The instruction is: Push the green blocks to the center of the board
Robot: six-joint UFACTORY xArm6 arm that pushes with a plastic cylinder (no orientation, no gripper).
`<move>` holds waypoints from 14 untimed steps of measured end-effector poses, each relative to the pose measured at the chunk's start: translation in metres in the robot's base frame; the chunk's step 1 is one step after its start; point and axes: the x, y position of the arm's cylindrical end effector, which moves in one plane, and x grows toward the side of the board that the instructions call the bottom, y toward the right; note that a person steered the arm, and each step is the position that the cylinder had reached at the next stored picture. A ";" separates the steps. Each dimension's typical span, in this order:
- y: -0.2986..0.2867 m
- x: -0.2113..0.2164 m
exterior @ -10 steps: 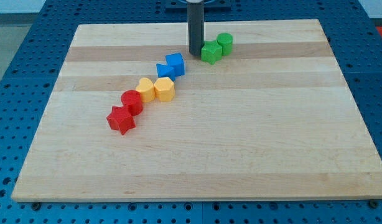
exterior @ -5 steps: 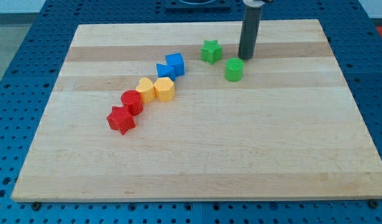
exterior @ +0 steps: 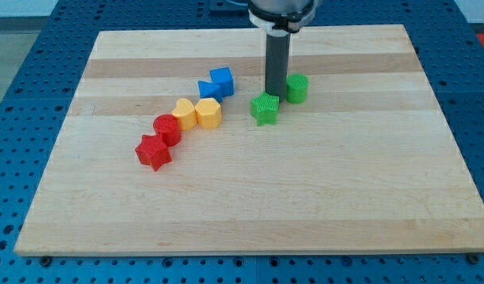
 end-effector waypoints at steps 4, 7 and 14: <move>0.066 -0.018; 0.083 -0.050; -0.118 -0.090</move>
